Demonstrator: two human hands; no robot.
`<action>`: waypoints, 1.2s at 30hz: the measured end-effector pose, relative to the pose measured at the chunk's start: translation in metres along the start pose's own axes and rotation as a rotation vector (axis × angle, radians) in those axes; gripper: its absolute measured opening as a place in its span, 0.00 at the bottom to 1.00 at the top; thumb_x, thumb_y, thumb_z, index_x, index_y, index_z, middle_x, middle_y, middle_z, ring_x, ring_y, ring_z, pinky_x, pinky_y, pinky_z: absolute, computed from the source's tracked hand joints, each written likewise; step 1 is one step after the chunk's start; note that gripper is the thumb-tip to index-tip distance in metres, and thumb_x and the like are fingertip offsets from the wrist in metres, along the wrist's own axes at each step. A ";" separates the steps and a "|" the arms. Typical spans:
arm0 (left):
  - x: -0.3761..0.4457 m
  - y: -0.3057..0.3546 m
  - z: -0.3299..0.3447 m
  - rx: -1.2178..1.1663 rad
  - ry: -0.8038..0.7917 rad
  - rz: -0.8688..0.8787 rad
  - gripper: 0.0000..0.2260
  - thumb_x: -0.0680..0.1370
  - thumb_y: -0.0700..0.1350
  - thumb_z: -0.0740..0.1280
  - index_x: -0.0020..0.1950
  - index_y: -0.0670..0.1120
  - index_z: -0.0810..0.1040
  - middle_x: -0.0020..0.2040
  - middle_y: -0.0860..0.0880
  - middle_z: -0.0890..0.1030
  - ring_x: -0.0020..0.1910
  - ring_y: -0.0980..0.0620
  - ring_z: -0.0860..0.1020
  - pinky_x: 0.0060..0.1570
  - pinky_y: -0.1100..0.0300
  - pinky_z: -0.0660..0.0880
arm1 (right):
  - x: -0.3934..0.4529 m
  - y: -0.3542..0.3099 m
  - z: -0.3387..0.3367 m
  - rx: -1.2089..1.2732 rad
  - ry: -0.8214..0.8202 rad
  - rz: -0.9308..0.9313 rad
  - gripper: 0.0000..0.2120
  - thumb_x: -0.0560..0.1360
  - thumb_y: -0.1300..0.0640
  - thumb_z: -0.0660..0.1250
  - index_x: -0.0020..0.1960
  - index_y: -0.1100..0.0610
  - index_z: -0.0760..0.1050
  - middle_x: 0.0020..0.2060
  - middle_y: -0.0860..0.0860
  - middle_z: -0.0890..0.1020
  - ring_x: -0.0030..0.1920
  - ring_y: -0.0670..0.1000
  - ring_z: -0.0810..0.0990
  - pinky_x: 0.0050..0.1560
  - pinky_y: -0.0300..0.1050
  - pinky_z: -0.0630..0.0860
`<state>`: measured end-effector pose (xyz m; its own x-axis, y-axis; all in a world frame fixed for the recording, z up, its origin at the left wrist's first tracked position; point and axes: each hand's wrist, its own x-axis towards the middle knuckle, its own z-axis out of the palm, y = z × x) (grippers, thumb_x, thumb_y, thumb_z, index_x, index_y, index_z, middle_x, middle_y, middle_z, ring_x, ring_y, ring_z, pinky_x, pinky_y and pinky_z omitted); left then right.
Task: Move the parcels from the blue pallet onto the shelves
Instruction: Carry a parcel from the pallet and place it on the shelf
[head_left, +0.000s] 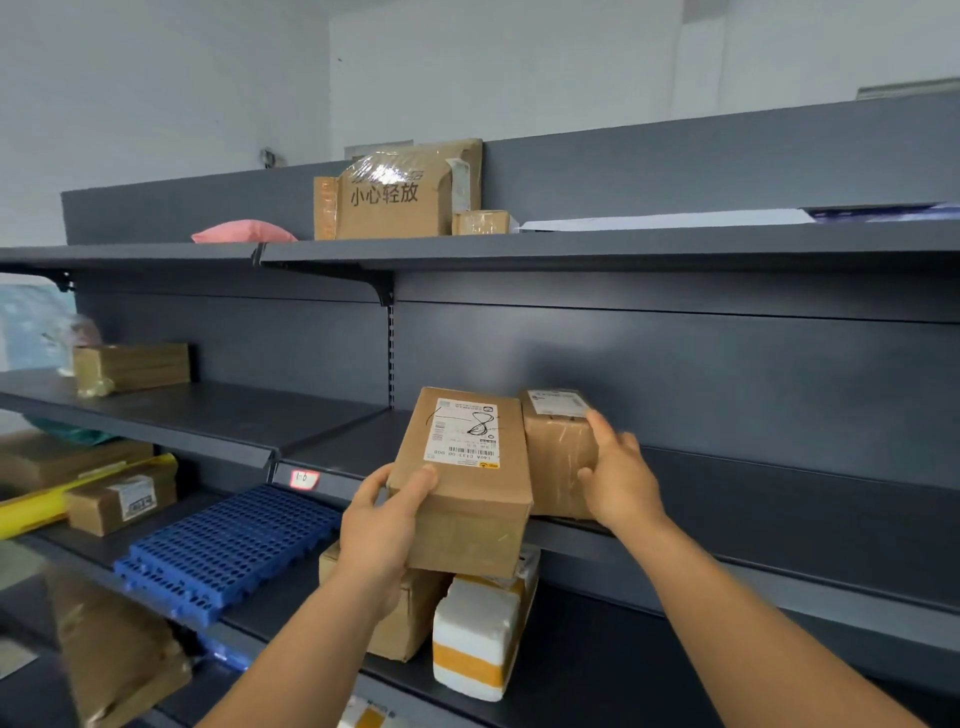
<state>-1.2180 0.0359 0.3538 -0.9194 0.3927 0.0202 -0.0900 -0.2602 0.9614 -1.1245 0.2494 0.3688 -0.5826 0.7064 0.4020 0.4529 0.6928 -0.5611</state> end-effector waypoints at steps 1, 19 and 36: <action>0.002 -0.002 -0.001 0.009 0.014 0.002 0.16 0.75 0.51 0.70 0.60 0.57 0.71 0.54 0.49 0.76 0.51 0.47 0.75 0.49 0.45 0.78 | 0.004 -0.001 0.003 -0.026 0.009 0.004 0.34 0.79 0.62 0.57 0.77 0.40 0.46 0.62 0.54 0.65 0.44 0.54 0.75 0.47 0.48 0.76; -0.049 -0.011 -0.067 -0.011 0.050 0.035 0.15 0.73 0.51 0.72 0.58 0.58 0.74 0.55 0.51 0.78 0.54 0.48 0.77 0.58 0.44 0.76 | -0.107 -0.069 0.021 0.587 -0.313 0.068 0.32 0.80 0.38 0.54 0.79 0.48 0.48 0.76 0.45 0.58 0.75 0.49 0.58 0.73 0.49 0.57; -0.183 -0.085 -0.160 0.129 -0.212 -0.195 0.24 0.73 0.55 0.71 0.67 0.56 0.69 0.56 0.52 0.79 0.54 0.49 0.80 0.56 0.46 0.78 | -0.328 -0.056 0.035 0.738 -0.372 0.265 0.33 0.70 0.52 0.76 0.69 0.42 0.64 0.59 0.42 0.79 0.55 0.42 0.77 0.46 0.37 0.76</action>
<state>-1.1035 -0.1549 0.2250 -0.7880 0.6031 -0.1241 -0.1947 -0.0529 0.9794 -0.9829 -0.0261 0.2432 -0.7611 0.6487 0.0011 0.1266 0.1502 -0.9805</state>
